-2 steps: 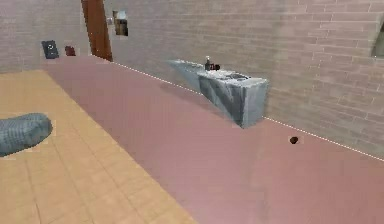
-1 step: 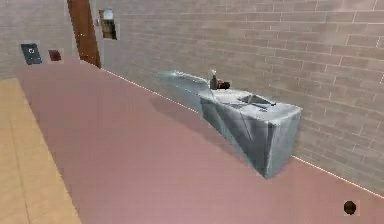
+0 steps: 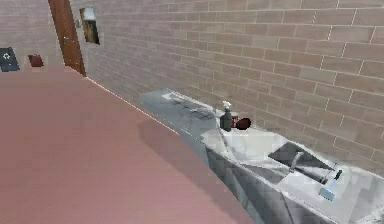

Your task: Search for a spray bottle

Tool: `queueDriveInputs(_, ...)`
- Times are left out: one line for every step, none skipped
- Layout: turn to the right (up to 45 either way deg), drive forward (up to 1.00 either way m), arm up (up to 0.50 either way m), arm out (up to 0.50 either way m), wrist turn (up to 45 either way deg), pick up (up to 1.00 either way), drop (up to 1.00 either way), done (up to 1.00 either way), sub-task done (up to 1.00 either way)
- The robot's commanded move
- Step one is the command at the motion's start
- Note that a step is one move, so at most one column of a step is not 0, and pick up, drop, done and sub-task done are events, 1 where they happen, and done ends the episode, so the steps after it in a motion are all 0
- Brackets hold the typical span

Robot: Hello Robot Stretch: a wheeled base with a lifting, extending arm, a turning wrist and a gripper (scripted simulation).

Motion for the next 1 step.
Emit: queueDriveInputs(6.0, 0.0, 0.0, 0.0, 0.0, 0.0, 0.0, 0.0, 0.0)
